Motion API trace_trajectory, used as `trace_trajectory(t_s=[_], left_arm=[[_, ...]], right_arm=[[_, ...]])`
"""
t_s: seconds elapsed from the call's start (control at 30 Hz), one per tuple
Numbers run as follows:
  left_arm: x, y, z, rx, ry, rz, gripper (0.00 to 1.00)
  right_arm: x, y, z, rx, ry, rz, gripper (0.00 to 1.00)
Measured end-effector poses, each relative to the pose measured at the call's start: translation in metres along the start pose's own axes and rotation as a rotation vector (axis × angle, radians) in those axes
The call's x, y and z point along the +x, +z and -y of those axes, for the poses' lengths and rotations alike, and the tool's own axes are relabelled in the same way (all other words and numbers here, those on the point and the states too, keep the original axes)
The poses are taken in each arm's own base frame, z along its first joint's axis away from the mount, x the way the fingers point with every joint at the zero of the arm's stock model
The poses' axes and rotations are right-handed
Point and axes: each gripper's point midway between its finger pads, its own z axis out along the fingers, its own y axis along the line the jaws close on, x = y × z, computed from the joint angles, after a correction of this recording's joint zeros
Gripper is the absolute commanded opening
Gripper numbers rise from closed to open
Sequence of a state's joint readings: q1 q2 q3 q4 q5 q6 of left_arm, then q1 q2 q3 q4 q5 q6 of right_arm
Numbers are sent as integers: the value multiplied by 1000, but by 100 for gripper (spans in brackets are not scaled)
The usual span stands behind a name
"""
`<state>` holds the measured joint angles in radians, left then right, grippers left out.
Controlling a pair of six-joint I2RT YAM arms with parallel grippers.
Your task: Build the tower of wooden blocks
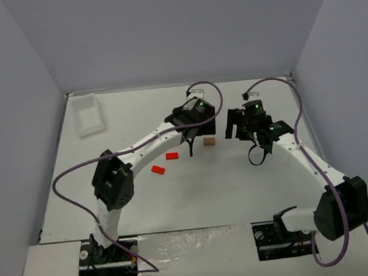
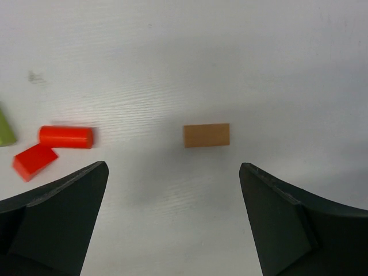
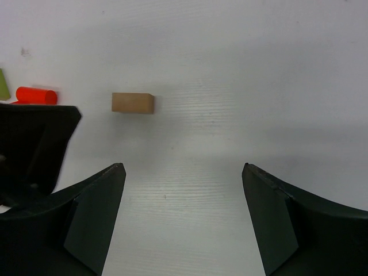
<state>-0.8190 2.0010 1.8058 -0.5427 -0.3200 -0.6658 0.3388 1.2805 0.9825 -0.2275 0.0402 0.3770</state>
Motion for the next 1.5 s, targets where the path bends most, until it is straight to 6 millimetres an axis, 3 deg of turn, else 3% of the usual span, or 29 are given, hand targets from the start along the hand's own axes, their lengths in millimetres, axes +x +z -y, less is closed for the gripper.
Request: trace_trajectory(t_s=[0.13,0.27,0.37,0.5,0.67,0.77,0.83,1.13,1.3,1.37,1.5], left_arm=[[-29,-28,-68,-63,-64,59,97],[-18,-57,-160,-195,-69,51,97],[1,-84,-210,-264,-61,46,97],[30,-111,-240,-282,-47,55,97],[81,-123,-277,-335,-41,14,97],[107,-126,-291,-363,-30,-5,97],[113,-127,-295,-370,-18,-9,97],[104,-124,-297,-387,4,23,97],[104,-120,-297,-387,10,18,97],[105,-118,-297,-389,14,12,97],[106,-114,-297,-389,19,0,97]], right_arm=[[7,13,-20,10,-7,-30,74],[18,40,-38,51,-13,-70,76],[36,62,-51,81,-26,-115,76],[56,84,-60,117,-39,-165,76],[58,107,-64,158,-17,-172,74],[58,119,-66,171,-10,-171,73],[59,124,-67,176,-12,-176,72],[69,141,-64,203,-25,-197,62],[73,147,-63,214,-34,-205,44],[72,148,-60,219,-38,-205,29],[67,149,-51,226,-53,-207,11]])
